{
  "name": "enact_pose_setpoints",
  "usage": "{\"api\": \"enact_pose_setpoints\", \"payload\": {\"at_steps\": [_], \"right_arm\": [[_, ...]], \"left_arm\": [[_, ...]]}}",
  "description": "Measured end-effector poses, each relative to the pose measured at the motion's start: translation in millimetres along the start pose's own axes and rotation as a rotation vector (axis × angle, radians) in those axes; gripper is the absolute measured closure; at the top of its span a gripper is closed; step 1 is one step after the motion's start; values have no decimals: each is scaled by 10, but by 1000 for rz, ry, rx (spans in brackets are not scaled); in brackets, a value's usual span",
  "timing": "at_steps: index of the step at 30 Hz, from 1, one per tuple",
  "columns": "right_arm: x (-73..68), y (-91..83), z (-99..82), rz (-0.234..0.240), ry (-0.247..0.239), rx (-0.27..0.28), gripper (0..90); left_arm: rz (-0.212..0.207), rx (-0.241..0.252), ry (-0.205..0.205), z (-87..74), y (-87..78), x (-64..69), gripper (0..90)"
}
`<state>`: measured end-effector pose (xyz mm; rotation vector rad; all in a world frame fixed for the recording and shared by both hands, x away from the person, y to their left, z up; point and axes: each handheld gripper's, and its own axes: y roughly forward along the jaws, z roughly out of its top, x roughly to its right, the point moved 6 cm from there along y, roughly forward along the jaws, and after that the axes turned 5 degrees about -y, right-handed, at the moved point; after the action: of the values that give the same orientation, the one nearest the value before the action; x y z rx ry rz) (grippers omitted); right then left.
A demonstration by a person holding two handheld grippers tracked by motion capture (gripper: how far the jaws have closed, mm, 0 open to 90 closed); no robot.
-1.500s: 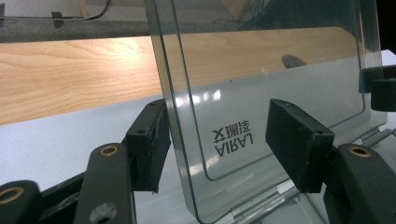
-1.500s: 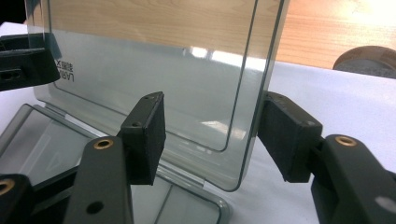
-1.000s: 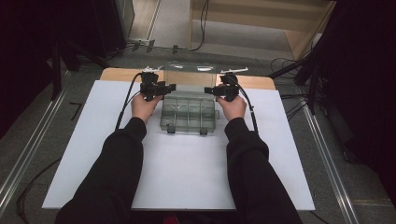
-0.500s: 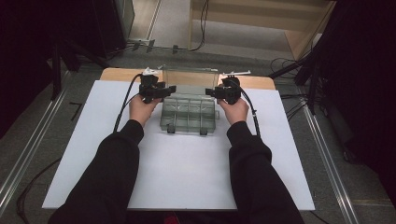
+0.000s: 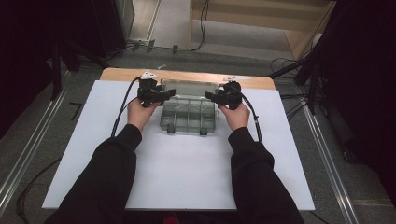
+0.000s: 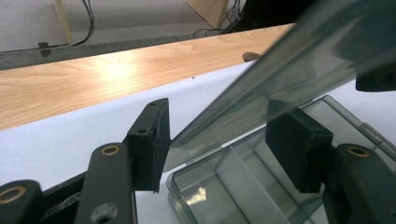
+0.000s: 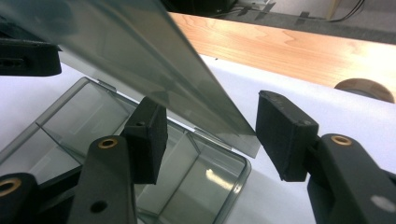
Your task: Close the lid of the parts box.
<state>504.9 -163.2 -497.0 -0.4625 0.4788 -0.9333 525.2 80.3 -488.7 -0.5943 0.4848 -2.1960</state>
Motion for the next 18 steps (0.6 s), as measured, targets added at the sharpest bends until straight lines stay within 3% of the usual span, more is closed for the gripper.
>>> {"api": "enact_pose_setpoints", "payload": {"at_steps": [5,9,13,15,18], "right_arm": [[-36,-32,-21,-2,-37,13,417],[-50,-50,-32,0,-54,20,408],[-68,-65,-37,5,-54,27,396],[-73,-74,-42,3,-64,27,394],[-77,-84,-51,7,-66,29,391]], "left_arm": [[-17,-21,-18,-8,-39,3,349],[-45,-76,-34,-49,-102,-20,287],[-79,-122,-66,-86,-215,-43,286],[-44,-140,-40,-99,-288,-54,309],[-40,-144,-34,-103,-407,-46,449]]}}
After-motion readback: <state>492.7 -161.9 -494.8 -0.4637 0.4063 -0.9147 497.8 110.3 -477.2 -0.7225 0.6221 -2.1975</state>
